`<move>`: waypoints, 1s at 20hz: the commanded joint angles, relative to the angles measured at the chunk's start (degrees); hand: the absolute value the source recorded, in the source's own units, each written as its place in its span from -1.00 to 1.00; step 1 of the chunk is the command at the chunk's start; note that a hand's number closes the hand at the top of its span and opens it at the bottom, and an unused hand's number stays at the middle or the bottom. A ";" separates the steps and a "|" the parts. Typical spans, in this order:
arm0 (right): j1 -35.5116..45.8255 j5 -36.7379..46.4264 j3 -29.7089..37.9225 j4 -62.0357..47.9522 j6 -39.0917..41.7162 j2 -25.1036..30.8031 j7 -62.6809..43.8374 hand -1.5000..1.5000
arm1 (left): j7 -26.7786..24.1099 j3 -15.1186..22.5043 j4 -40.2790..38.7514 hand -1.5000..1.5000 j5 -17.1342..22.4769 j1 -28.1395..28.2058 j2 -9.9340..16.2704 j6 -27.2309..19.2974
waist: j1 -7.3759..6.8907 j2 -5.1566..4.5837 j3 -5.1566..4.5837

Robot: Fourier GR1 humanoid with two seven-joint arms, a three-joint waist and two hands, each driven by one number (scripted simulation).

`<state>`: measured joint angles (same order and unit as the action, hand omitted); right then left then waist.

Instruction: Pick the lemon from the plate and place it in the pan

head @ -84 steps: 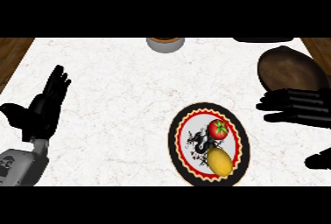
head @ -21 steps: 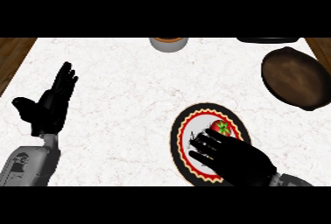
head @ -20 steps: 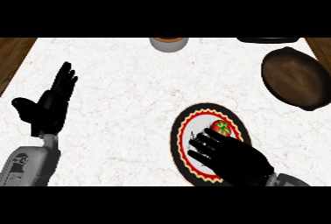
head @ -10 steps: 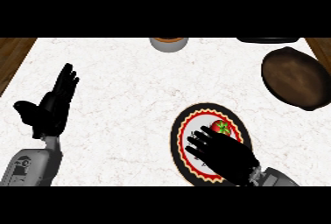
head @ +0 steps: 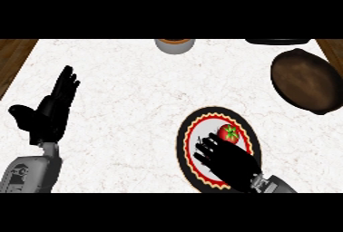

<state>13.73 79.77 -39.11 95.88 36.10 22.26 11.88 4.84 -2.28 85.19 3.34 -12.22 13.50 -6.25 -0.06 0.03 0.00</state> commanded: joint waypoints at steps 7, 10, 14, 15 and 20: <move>1.23 3.69 -2.02 -6.22 -4.66 1.06 9.86 1.00 | -1.29 -0.67 -1.74 0.00 -1.24 -0.82 -1.56 0.56 | -0.04 -0.04 0.00; 0.99 4.71 0.91 -6.55 -5.14 0.99 11.99 1.00 | 2.09 0.05 1.47 0.00 -2.57 -0.64 -2.55 -0.68 | 0.00 0.02 0.00; 0.99 6.65 0.49 -6.22 -2.95 -3.11 11.17 1.00 | -0.36 0.18 3.51 0.00 -2.72 2.87 -2.48 1.25 | -0.10 0.04 0.00; 2.17 7.38 -0.85 -6.47 -2.22 -5.86 10.25 1.00 | 3.82 -0.81 4.72 0.00 -1.74 0.56 -1.56 1.21 | -0.14 0.04 0.00; -10.15 -1.92 14.58 -4.82 -6.02 -8.78 0.56 1.00 | -1.09 -4.16 -0.89 0.00 -0.44 0.40 -0.22 1.66 | 2.18 0.08 0.03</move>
<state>9.79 82.08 -32.11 90.38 30.74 16.99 18.16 4.72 -4.72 84.80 2.04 -12.53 12.43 -4.90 0.77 0.16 -0.01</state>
